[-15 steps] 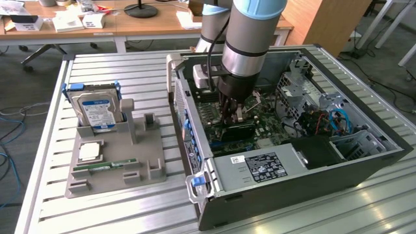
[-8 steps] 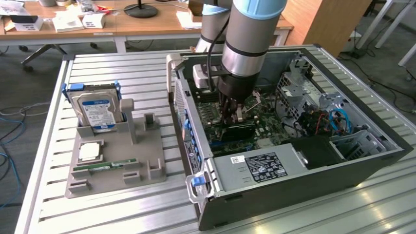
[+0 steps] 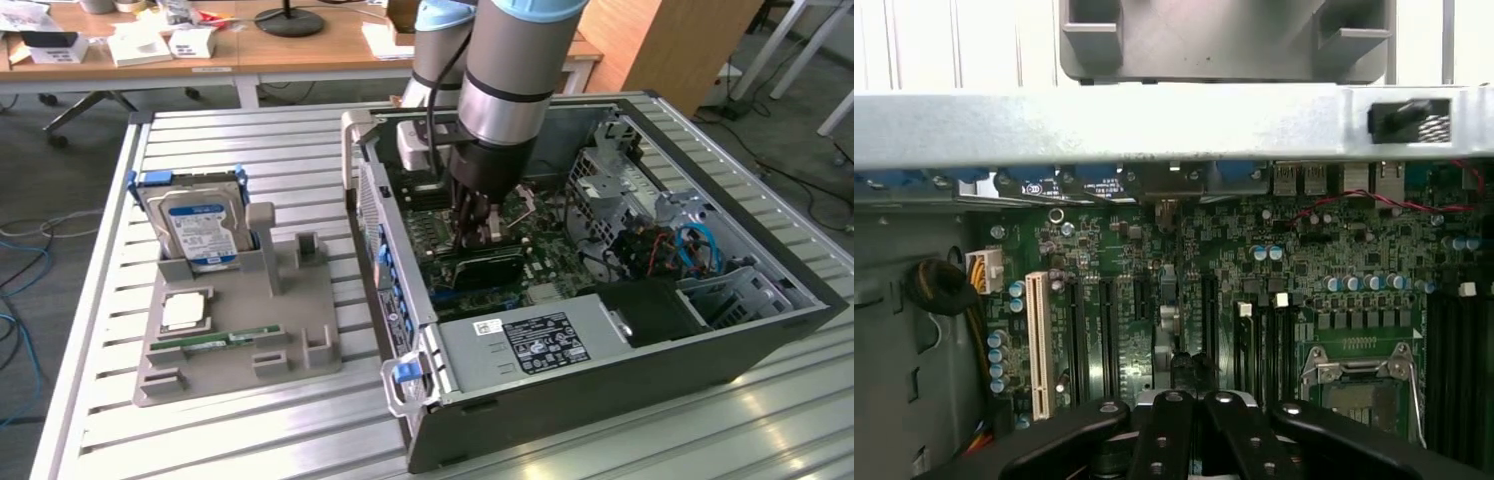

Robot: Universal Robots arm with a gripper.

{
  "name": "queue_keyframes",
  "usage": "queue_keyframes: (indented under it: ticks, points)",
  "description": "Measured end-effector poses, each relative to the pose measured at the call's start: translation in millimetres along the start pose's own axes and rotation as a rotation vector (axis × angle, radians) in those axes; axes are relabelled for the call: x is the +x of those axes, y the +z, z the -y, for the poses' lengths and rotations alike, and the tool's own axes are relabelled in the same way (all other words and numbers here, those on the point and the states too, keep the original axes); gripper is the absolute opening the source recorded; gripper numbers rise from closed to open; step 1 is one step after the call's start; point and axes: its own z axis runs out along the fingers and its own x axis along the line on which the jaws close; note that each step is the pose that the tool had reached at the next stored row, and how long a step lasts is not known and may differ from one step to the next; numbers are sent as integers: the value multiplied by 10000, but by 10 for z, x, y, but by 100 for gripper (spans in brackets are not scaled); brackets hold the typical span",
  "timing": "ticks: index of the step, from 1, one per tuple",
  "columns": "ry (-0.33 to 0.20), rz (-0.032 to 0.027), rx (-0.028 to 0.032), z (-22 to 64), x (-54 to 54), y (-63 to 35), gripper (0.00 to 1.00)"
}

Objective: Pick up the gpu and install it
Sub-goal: 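Press down on the gpu until it lock into place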

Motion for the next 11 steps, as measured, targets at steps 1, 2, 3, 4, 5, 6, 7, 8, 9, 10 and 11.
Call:
queue_keyframes:
  ticks: [1,2,3,4,5,6,7,8,9,10,11]
  points:
    - [0,0,-1,0,-1,-24,11]
    - [0,-1,0,0,-2,-48,11]
    - [0,-1,0,0,-2,-69,11]
    - [0,0,0,0,-3,-89,11]
    - [0,0,0,0,-4,-108,11]
    - [0,-1,0,0,-4,-127,11]
    - [0,-1,0,0,-5,-146,11]
    - [0,0,0,0,-6,-164,11]
    - [0,0,1,0,-6,-184,11]
    - [0,-1,0,0,-7,-207,11]
    - [0,-1,0,0,-8,-227,11]
